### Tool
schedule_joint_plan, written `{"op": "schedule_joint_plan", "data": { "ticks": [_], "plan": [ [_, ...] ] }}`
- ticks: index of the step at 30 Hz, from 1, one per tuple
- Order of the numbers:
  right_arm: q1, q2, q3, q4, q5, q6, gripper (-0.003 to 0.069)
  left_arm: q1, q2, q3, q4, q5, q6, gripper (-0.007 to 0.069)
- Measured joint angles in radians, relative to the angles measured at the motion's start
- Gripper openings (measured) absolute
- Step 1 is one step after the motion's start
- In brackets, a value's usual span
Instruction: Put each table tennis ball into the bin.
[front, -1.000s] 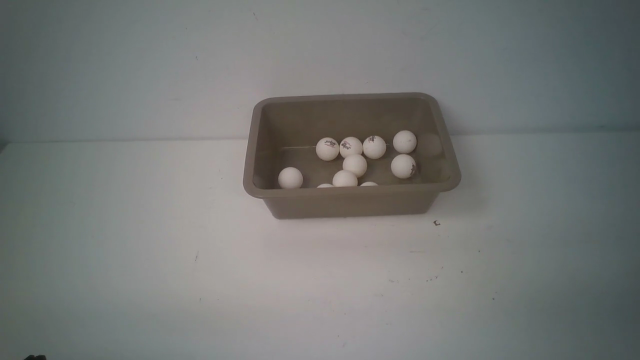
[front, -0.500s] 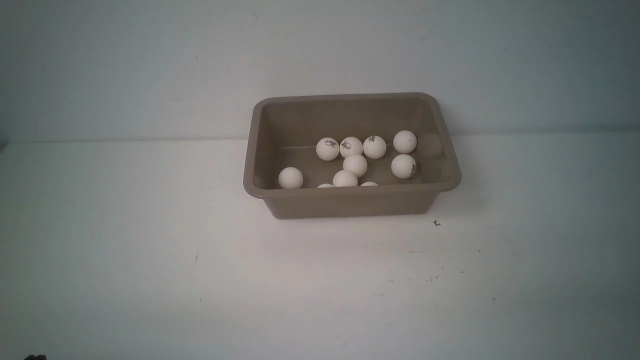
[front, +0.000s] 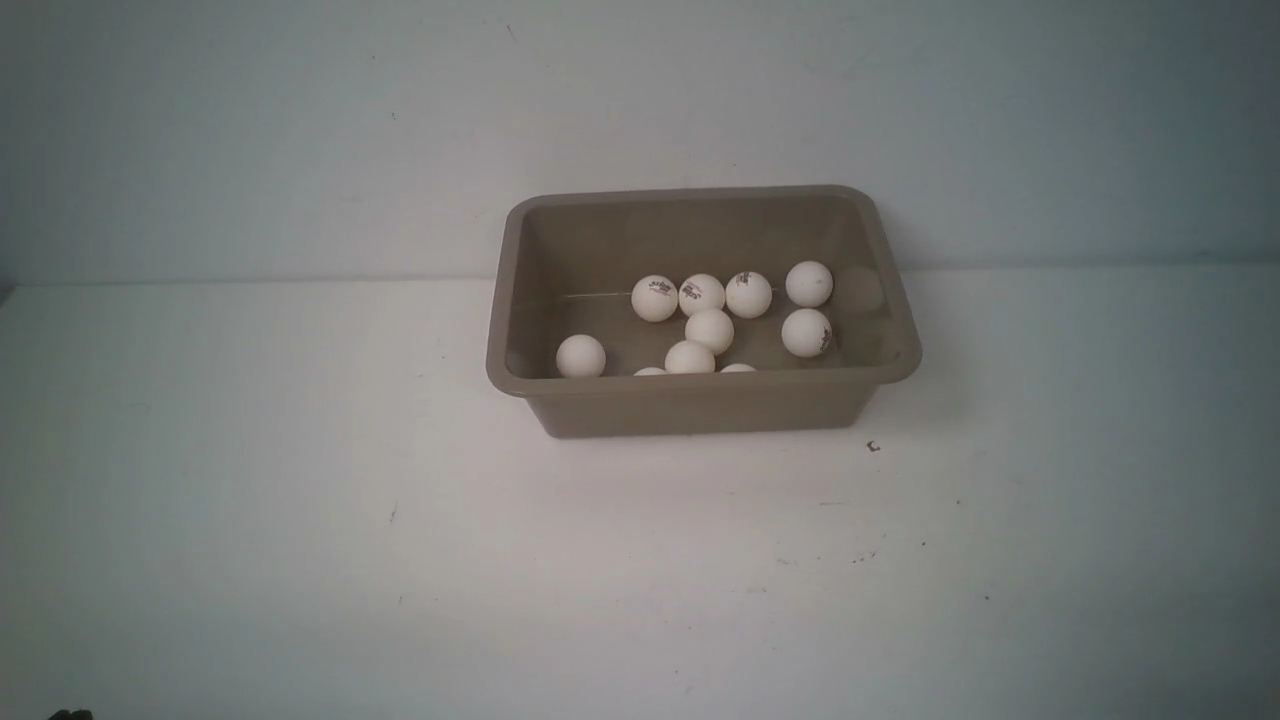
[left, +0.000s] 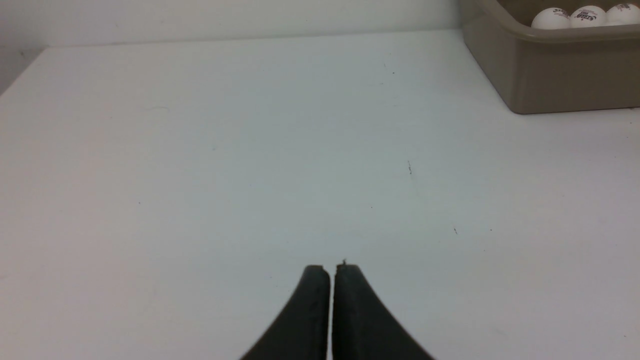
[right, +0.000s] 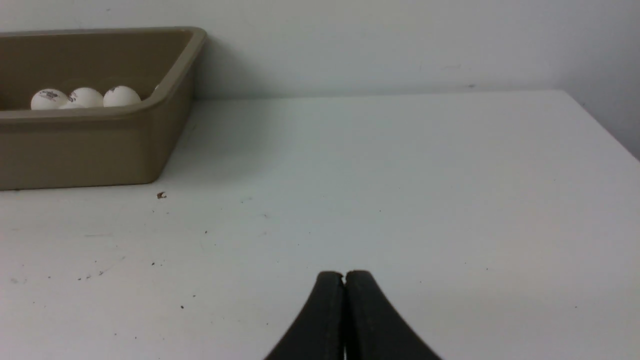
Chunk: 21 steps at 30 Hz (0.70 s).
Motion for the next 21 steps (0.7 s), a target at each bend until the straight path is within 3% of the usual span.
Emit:
{"op": "schedule_joint_plan", "data": {
  "ticks": [21],
  "plan": [
    [0.0,-0.016,0.003,0.009,-0.004,0.0,-0.0018,0.0,0.0,0.0,0.0,0.0,0.0,-0.0004]
  ]
}}
